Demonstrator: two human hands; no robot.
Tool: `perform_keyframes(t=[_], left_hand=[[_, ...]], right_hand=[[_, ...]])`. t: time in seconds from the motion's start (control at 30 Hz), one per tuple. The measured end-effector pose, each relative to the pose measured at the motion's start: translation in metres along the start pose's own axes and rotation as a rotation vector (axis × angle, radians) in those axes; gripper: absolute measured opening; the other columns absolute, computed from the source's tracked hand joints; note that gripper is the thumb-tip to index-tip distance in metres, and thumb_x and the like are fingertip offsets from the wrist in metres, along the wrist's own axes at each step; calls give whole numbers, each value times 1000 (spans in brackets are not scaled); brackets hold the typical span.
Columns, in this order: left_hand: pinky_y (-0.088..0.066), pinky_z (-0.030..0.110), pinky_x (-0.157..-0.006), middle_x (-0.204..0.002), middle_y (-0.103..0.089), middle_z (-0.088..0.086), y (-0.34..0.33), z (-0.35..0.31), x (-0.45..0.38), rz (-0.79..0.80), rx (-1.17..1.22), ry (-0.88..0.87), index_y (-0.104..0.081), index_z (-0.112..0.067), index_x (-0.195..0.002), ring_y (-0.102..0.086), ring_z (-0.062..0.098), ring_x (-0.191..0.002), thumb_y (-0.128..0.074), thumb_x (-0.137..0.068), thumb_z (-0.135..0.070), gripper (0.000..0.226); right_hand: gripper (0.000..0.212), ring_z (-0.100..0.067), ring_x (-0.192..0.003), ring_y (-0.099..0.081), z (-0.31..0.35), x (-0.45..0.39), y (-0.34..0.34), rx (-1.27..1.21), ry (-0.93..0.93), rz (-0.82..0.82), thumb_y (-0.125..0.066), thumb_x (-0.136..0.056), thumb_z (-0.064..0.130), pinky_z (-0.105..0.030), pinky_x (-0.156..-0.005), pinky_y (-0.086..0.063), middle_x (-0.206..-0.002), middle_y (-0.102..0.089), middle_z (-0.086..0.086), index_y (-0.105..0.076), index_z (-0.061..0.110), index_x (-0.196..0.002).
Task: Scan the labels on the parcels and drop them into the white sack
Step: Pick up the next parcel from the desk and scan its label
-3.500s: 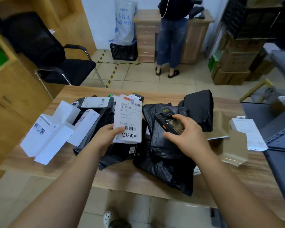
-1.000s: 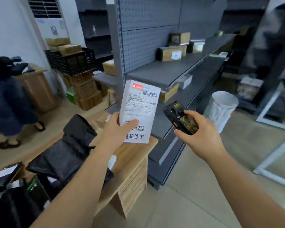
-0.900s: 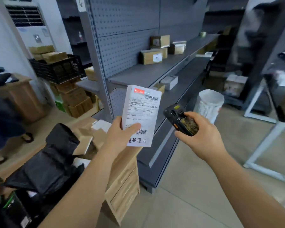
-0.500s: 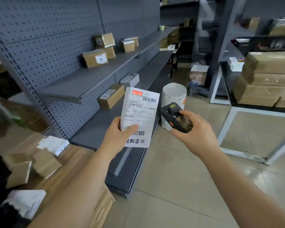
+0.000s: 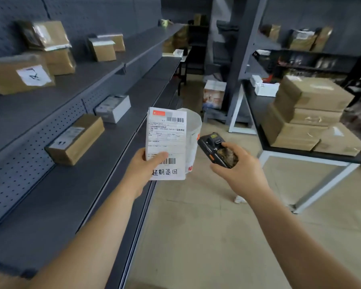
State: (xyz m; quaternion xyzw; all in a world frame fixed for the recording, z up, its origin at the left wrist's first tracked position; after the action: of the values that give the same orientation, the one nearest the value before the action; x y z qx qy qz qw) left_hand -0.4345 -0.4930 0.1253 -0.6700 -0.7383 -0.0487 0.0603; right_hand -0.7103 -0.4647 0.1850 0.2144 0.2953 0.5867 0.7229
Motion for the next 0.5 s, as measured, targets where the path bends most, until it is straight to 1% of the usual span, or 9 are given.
perform_keyframes(t=[0.1,0.17,0.3,0.4,0.5], left_hand=[[-58,44,-85,-104,-75,-4,-10,-23,-67,40,5,-30,-62,-20,-118,-73,16,-93,-77,-83,-29,40],[-58,42,-83,-102,-76,-5,-11,-32,-104,36,15,-34,-62,-20,-118,-73,15,-92,-77,-83,-31,40],[-57,39,-82,-102,-75,-7,-8,-27,-157,27,17,-1,-61,-23,-117,-73,15,-93,-77,-82,-37,41],[-57,40,-82,-103,-75,-6,-7,-18,-192,9,5,21,-62,-24,-116,-73,15,-93,-77,-82,-36,39],[-58,38,-81,-102,-76,-4,-8,-13,-230,-21,5,30,-65,-23,-113,-73,15,-91,-78,-81,-36,37]], right_hand=[[62,-13,-107,-57,6,-57,-4,17,-7,-37,-80,-73,42,-33,-89,-50,-114,-57,14,-55,44,-130],[62,-14,-107,-57,7,-90,-11,1,-6,-48,-81,-73,42,-34,-91,-51,-115,-60,12,-55,43,-130],[62,-13,-106,-57,2,-144,-32,32,-18,-28,-80,-75,42,-30,-88,-50,-109,-56,14,-55,42,-131],[62,-14,-105,-57,-5,-187,-55,27,-7,14,-80,-75,42,-37,-89,-53,-110,-56,14,-53,43,-131],[63,-14,-106,-57,-16,-232,-73,5,8,34,-80,-74,40,-38,-89,-53,-112,-56,16,-54,43,-130]])
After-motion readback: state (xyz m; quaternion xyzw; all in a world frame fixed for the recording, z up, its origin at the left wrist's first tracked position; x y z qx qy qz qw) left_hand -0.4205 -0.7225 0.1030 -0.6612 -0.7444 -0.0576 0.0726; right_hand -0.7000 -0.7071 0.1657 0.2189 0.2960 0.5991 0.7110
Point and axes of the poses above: each hand's wrist, its own x-axis away from the middle knuckle, its own y-axis out of the back of the hand, z = x × y, the point moved 9 cm from there along -x, towards the middle knuckle
